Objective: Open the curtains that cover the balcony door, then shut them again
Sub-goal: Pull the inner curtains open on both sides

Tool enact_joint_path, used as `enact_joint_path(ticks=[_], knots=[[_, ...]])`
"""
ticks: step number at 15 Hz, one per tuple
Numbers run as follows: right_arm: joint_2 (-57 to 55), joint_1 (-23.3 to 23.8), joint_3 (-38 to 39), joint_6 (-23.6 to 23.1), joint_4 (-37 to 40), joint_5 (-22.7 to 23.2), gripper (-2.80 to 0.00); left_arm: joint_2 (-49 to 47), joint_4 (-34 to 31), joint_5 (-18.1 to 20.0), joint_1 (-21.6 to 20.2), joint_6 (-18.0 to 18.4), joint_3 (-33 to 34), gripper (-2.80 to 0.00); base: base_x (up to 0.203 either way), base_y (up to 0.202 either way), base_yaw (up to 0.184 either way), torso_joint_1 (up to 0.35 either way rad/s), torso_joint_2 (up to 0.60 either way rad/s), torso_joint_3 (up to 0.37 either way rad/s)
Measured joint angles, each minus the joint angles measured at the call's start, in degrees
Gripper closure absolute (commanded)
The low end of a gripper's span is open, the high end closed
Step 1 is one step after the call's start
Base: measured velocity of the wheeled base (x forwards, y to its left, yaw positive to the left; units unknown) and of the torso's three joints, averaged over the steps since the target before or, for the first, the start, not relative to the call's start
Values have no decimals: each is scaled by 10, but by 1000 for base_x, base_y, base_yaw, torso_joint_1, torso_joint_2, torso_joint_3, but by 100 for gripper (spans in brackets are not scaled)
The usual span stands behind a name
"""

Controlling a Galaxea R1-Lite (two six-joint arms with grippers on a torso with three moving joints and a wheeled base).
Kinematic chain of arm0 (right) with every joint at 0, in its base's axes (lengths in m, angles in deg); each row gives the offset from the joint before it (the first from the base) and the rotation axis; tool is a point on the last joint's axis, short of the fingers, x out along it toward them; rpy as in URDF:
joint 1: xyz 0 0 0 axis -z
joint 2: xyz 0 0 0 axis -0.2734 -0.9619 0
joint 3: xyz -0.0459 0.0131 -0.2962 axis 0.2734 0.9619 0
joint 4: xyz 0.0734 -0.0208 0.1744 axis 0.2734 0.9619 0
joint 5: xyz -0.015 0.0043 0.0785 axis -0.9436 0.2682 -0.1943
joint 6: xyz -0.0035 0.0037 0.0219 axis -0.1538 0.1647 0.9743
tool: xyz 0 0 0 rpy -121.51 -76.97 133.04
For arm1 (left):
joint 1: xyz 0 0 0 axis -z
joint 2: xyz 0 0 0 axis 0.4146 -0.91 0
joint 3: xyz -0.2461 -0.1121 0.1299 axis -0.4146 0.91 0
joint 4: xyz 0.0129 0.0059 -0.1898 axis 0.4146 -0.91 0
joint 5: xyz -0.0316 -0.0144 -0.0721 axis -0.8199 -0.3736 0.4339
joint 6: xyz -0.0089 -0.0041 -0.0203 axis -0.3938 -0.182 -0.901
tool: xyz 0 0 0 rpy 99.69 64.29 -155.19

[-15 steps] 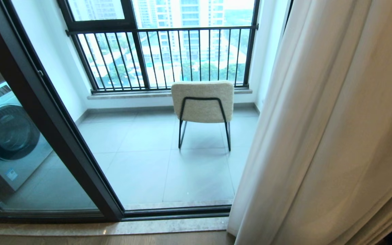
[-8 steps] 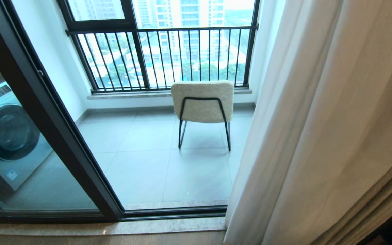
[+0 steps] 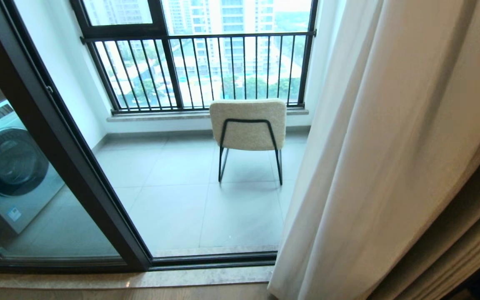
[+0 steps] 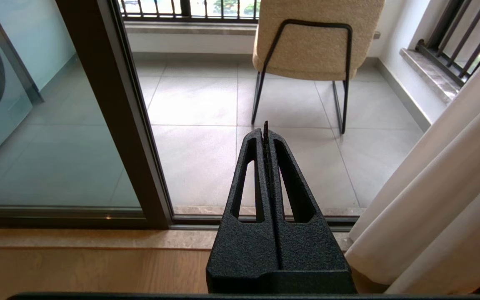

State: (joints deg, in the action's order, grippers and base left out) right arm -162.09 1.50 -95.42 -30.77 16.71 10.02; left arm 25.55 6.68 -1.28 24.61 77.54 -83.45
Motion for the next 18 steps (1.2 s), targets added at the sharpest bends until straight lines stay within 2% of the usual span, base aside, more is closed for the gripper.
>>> enact_joint_path(ticks=[3, 6, 12, 18], knots=[[3, -45, 14, -1, -7, -2, 0, 0, 0, 0, 0, 0, 0, 0, 0, 0, 0, 0, 0, 0], [-8, -59, 13, -2, -16, -6, 0, 0, 0, 0, 0, 0, 0, 0, 0, 0, 0, 0, 0, 0], [-54, -38, -6, -2, -57, -63, 0, 0, 0, 0, 0, 0, 0, 0, 0, 0, 0, 0, 0, 0], [-78, -14, -14, -2, -58, -65, 0, 0, 0, 0, 0, 0, 0, 0, 0, 0, 0, 0, 0, 0]])
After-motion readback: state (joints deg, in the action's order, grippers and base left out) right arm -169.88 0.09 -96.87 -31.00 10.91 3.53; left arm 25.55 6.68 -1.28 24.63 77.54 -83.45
